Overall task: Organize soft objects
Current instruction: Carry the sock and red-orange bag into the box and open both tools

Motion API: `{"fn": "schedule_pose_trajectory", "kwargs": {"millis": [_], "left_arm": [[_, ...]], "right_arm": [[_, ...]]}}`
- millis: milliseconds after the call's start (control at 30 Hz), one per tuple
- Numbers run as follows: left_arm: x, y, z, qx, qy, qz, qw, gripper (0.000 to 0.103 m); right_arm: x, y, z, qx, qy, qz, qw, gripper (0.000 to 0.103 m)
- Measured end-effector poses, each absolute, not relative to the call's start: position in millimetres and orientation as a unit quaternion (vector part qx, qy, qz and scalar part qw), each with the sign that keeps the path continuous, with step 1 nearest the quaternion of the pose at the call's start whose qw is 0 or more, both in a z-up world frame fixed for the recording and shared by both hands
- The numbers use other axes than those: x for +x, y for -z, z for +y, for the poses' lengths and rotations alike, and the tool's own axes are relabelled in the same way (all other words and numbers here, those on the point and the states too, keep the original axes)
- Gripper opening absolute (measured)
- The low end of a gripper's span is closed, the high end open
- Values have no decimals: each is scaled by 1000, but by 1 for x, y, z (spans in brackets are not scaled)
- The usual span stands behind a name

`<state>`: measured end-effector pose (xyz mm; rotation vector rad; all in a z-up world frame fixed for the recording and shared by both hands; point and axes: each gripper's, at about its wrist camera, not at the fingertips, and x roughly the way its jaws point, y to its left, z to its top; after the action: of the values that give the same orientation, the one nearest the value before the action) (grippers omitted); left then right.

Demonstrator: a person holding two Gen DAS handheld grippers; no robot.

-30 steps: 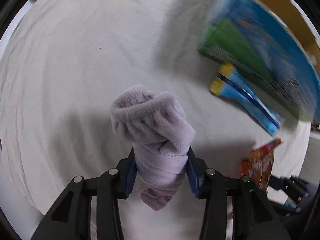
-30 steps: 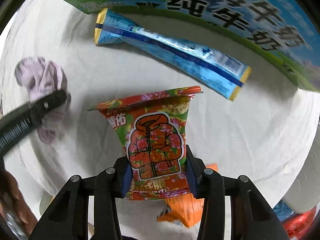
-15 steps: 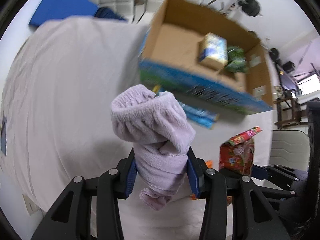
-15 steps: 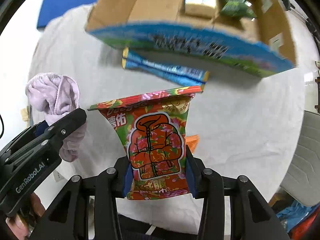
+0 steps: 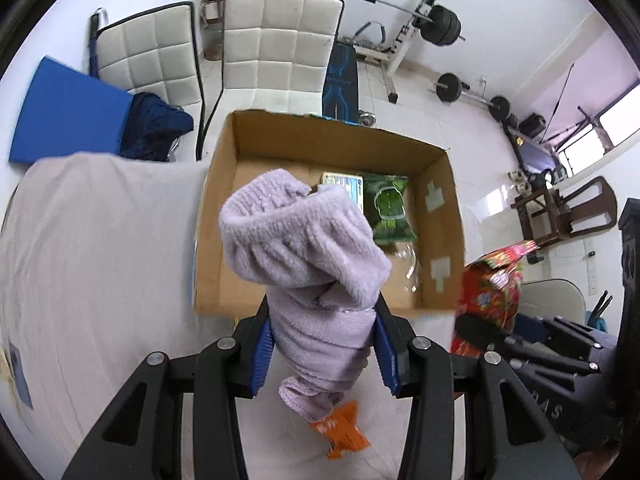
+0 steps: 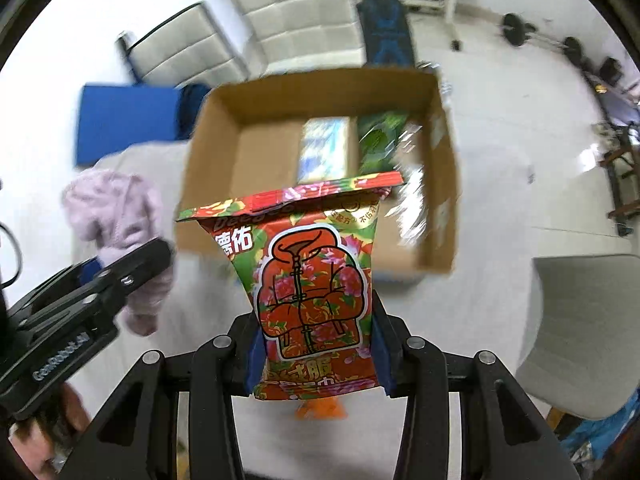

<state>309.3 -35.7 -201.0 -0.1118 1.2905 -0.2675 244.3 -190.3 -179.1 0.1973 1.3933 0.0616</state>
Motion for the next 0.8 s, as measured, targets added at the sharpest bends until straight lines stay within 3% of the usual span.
{"fn": "schedule_pose_trajectory", "kwargs": {"millis": [467, 800], "left_arm": [[423, 300, -48, -5, 120, 686, 718, 41], [462, 352, -60, -15, 129, 710, 692, 43]], "right_arm": [[342, 309, -210, 106, 65, 700, 703, 46], [356, 360, -214, 94, 77, 724, 679, 46]]}}
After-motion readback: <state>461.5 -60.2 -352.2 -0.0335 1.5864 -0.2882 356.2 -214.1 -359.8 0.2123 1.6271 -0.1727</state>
